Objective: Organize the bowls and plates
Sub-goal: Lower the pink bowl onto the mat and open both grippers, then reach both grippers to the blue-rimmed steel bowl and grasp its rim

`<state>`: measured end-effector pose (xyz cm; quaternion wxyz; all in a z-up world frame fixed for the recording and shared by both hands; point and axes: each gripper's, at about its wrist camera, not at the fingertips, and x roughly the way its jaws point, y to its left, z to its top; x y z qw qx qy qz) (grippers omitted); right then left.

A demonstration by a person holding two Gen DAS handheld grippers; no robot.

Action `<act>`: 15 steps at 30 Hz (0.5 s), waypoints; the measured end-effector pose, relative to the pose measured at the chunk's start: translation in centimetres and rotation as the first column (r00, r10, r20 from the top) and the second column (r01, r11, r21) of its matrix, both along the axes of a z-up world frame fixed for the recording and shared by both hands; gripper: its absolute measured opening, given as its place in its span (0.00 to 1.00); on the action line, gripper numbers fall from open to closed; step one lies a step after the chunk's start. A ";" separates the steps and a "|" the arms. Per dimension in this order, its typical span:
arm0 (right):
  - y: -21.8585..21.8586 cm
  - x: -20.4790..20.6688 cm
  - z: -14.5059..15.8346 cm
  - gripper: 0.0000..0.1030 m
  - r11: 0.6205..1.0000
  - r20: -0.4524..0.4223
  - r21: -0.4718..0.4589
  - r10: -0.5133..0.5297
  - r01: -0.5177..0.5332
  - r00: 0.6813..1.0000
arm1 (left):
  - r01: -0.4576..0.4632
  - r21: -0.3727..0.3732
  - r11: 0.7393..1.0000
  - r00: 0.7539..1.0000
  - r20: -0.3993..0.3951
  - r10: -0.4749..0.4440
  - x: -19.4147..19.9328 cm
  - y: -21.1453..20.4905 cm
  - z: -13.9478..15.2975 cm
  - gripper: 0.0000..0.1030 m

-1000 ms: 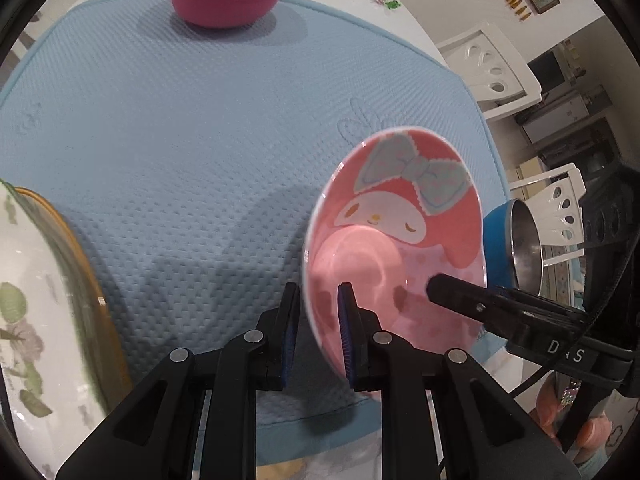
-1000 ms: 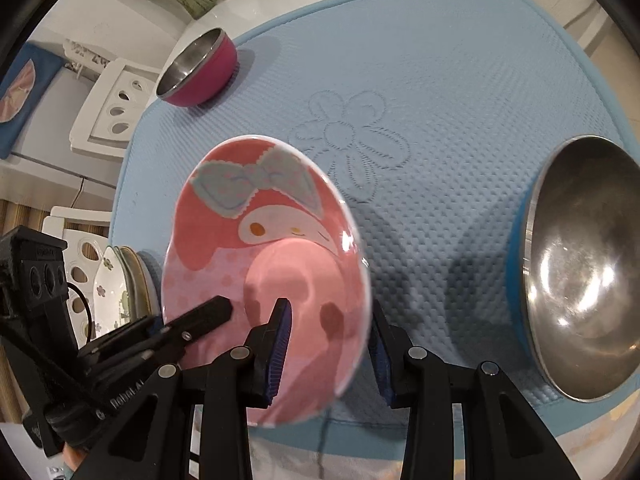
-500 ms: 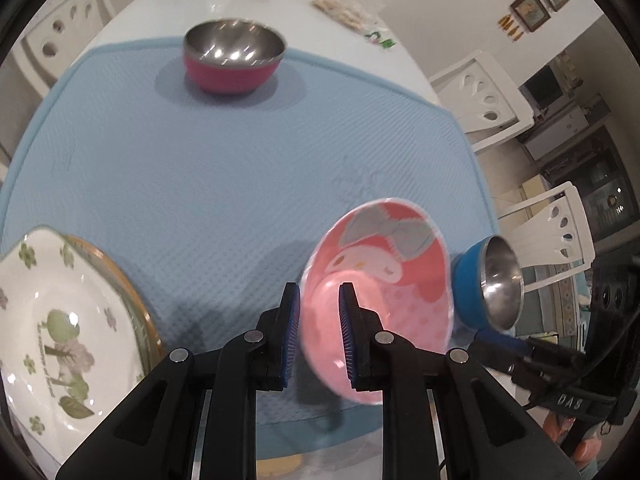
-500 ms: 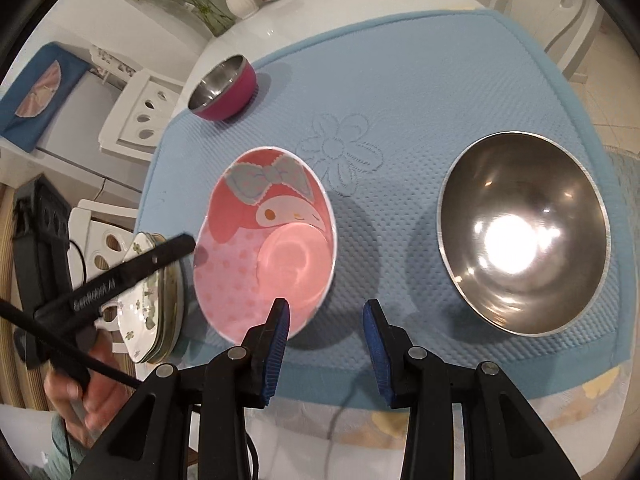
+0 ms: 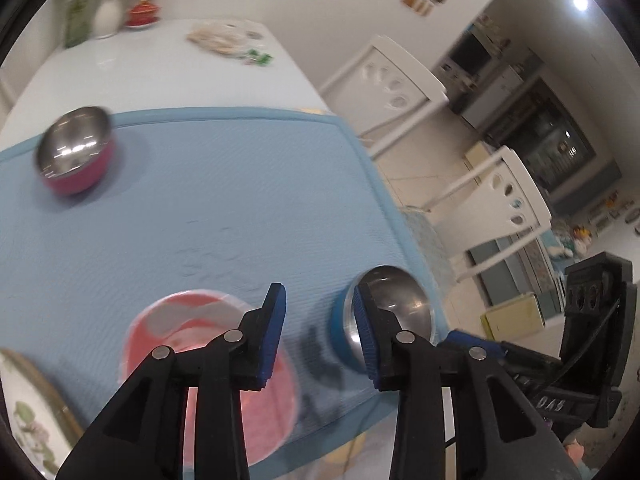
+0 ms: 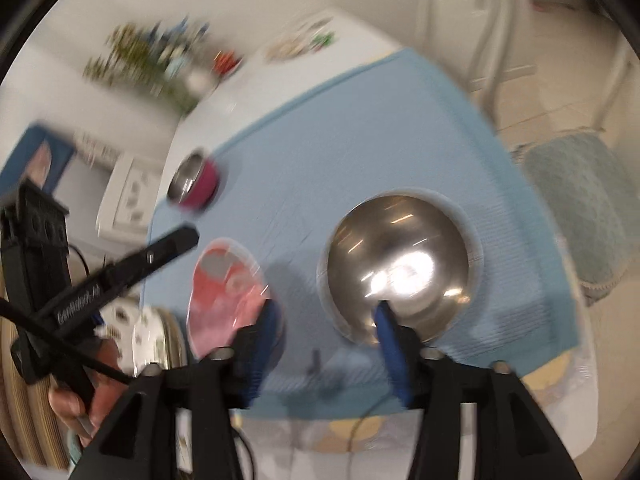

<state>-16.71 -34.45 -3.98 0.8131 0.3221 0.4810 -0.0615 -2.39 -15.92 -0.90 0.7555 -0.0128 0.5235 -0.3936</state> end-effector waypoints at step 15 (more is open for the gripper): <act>-7.6 -2.0 -6.9 0.60 0.974 -0.158 0.064 -0.207 0.219 0.966 | 0.047 0.161 0.986 0.982 -0.188 -0.016 -1.0 -7.1 -7.9 0.52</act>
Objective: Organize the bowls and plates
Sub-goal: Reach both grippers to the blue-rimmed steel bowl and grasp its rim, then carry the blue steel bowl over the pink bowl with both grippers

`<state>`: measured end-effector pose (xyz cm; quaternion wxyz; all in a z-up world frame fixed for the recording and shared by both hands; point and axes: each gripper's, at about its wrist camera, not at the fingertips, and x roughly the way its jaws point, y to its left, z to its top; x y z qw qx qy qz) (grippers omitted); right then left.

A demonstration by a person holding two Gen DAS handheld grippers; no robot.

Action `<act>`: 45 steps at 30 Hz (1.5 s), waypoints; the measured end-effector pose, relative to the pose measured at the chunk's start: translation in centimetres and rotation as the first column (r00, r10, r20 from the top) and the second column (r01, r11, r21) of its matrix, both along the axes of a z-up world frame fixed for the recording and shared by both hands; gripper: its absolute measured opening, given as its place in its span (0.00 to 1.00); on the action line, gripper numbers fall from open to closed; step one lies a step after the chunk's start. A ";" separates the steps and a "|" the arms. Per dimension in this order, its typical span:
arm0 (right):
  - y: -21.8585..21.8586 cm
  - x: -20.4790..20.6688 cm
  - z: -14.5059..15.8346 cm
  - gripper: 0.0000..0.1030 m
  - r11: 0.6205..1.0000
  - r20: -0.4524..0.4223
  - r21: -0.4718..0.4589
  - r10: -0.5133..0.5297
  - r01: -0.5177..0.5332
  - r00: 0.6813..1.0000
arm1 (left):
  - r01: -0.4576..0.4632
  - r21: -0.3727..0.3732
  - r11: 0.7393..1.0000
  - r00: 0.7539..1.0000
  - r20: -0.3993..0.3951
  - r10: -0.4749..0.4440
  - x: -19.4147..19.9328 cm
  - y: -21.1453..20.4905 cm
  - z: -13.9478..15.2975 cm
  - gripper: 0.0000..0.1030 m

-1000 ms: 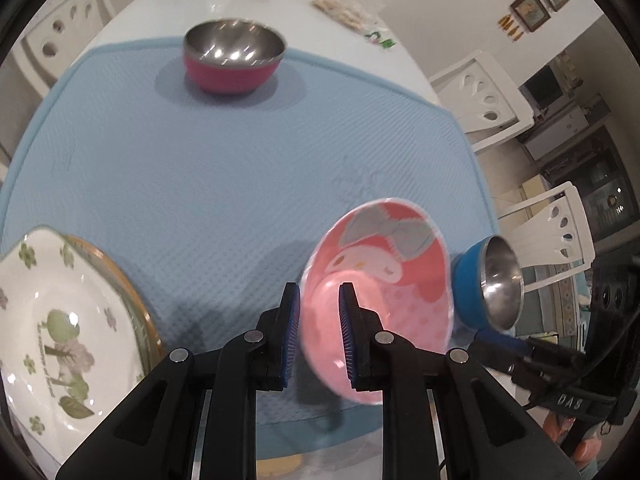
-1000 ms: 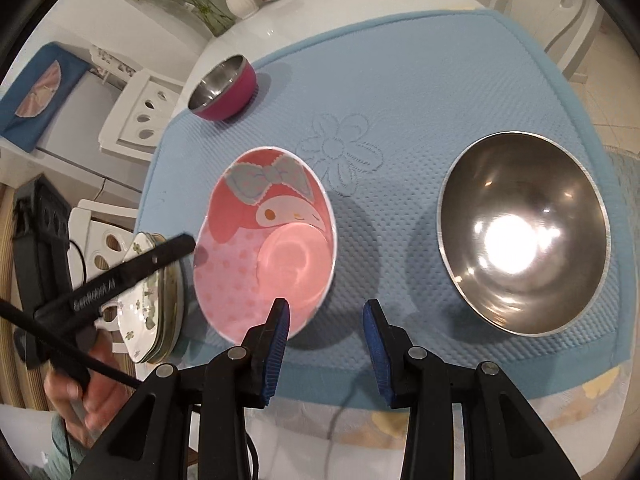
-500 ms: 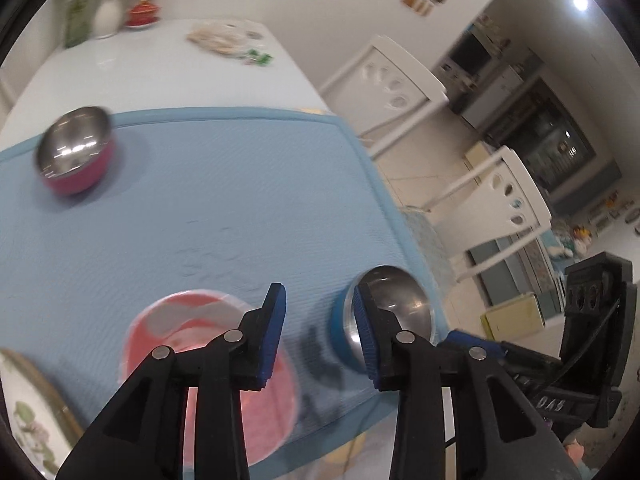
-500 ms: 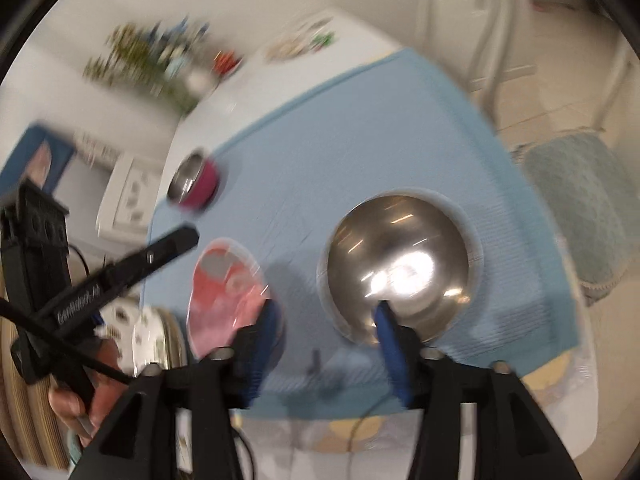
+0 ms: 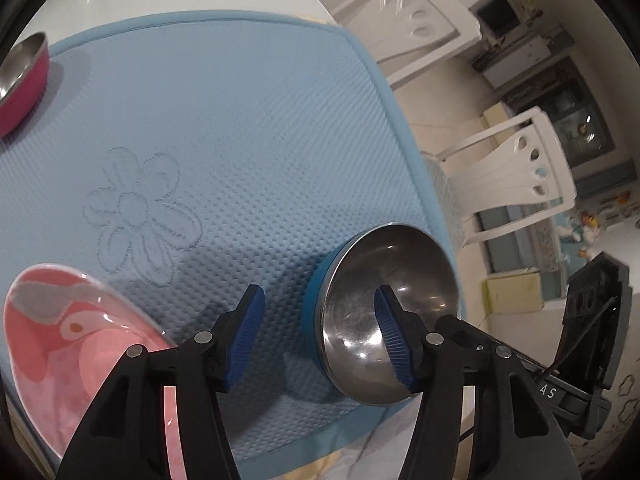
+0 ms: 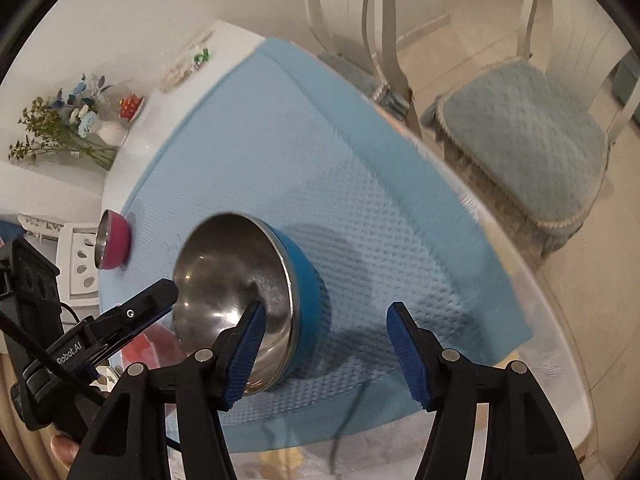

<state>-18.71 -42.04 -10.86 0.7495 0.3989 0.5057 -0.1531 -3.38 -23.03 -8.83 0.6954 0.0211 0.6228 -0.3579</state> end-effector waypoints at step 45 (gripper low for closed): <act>1.6 2.3 -1.3 0.28 0.992 0.028 -0.102 0.077 -0.074 0.997 | 0.110 0.033 0.993 0.993 0.026 -0.111 -3.9 -4.8 -1.5 0.23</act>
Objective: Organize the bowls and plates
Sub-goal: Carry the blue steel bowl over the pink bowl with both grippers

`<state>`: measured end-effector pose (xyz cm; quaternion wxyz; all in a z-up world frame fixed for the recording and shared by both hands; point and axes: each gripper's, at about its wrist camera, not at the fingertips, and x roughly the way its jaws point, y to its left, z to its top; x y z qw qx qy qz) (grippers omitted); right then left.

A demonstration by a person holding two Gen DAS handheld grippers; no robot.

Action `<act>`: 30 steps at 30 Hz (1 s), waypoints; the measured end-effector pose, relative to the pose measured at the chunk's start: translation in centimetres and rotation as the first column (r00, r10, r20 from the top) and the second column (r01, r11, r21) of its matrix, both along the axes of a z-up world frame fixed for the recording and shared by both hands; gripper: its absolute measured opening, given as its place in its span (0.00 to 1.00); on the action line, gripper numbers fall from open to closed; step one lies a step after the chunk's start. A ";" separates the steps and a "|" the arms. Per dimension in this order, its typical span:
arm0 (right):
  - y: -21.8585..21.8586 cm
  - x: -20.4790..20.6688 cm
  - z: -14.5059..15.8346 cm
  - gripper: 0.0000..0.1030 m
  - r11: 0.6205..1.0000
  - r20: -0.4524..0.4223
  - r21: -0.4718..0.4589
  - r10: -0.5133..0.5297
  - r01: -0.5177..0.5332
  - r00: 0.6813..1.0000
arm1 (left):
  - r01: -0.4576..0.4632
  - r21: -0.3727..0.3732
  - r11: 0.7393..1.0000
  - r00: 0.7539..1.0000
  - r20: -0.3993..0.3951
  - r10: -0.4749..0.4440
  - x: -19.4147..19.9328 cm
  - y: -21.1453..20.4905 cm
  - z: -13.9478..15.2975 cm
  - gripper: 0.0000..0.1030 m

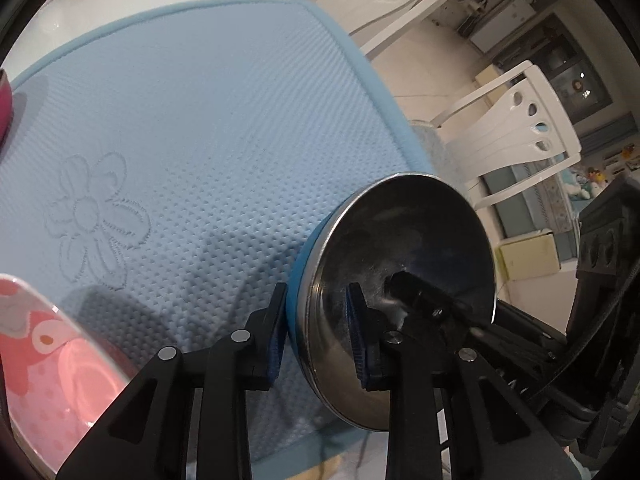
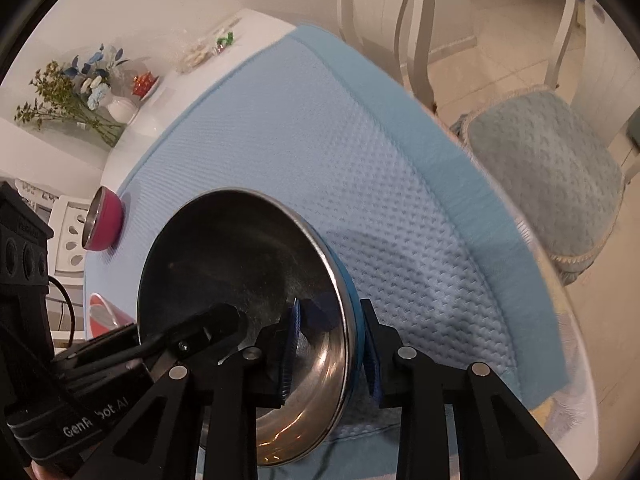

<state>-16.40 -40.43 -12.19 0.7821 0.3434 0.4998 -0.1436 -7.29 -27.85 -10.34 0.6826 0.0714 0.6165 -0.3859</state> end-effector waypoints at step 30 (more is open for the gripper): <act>17.9 6.4 8.1 0.29 0.940 0.053 -0.103 0.332 -0.325 0.942 | -0.304 -0.085 0.949 0.952 -0.014 0.304 2.9 22.3 5.6 0.23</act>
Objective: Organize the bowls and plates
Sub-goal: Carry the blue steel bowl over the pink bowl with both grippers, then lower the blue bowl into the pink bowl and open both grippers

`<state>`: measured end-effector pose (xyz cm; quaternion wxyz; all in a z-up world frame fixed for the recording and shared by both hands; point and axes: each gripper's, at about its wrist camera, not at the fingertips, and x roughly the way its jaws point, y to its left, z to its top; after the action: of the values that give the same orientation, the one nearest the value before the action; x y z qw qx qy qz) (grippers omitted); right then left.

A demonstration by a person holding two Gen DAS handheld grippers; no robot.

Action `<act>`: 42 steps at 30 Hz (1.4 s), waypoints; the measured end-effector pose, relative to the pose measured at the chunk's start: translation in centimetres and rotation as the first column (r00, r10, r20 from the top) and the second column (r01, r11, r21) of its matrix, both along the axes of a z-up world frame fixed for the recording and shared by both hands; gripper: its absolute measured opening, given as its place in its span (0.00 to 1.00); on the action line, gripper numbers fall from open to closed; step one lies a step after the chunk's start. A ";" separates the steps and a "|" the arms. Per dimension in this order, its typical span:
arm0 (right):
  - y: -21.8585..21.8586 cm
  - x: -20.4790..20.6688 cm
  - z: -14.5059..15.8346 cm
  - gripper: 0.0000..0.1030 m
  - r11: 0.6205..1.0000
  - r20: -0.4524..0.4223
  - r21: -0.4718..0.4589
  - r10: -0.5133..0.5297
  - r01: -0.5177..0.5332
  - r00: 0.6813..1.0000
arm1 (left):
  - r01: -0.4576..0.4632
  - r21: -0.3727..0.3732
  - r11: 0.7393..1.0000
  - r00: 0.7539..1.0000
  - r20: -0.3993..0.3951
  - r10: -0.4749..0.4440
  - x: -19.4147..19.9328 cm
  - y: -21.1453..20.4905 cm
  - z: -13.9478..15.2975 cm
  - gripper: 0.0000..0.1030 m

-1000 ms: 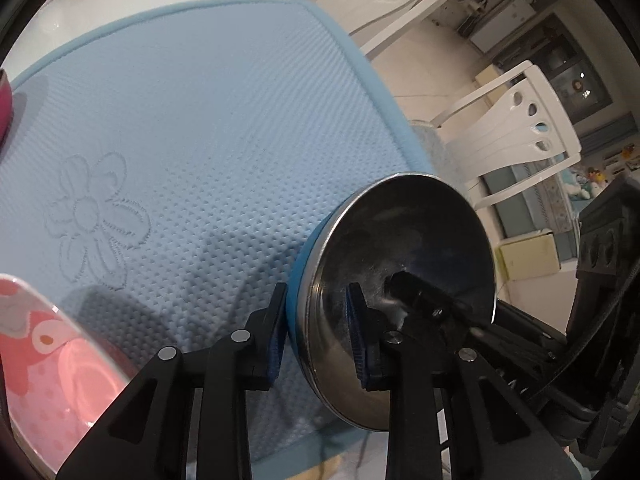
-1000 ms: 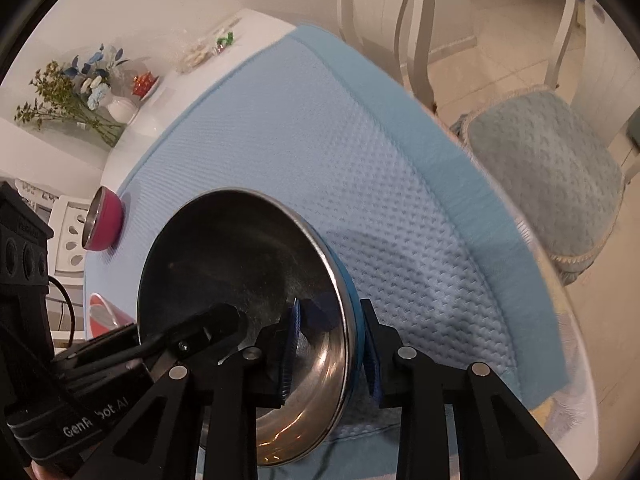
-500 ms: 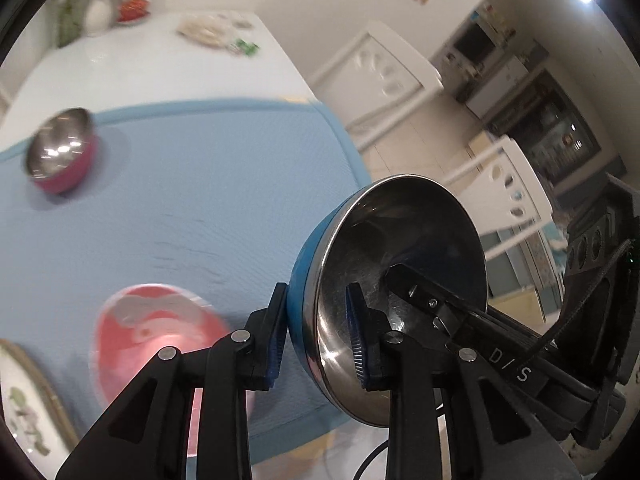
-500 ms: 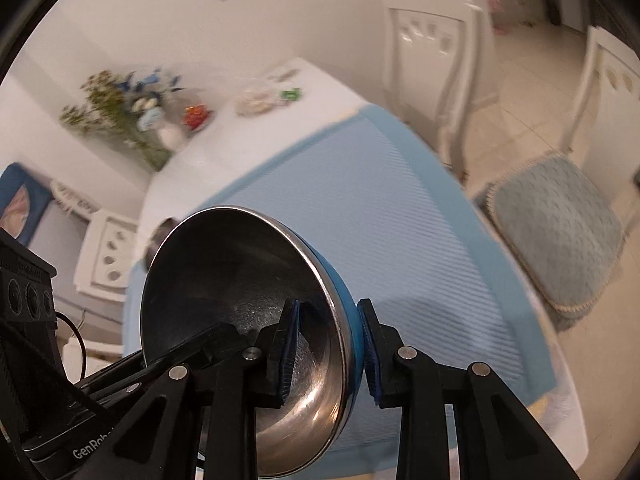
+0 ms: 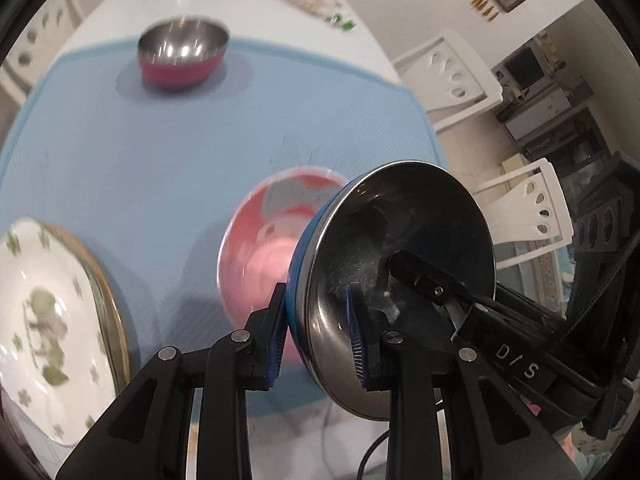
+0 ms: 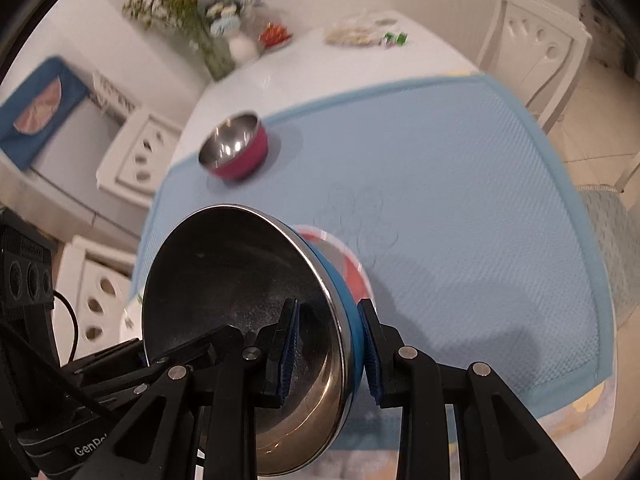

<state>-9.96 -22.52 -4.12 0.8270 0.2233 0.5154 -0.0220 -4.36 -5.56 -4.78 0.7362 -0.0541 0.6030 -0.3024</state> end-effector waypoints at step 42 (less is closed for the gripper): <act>-0.6 0.0 -2.8 0.29 0.999 -0.106 -0.008 -0.031 0.031 0.994 | -0.062 0.121 0.991 0.997 0.046 0.056 2.1 4.4 -2.9 0.34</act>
<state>-9.97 -23.09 -6.96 0.7987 0.2273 0.5551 -0.0483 -2.31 -1.19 -7.67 0.7595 -0.0204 0.6026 -0.2442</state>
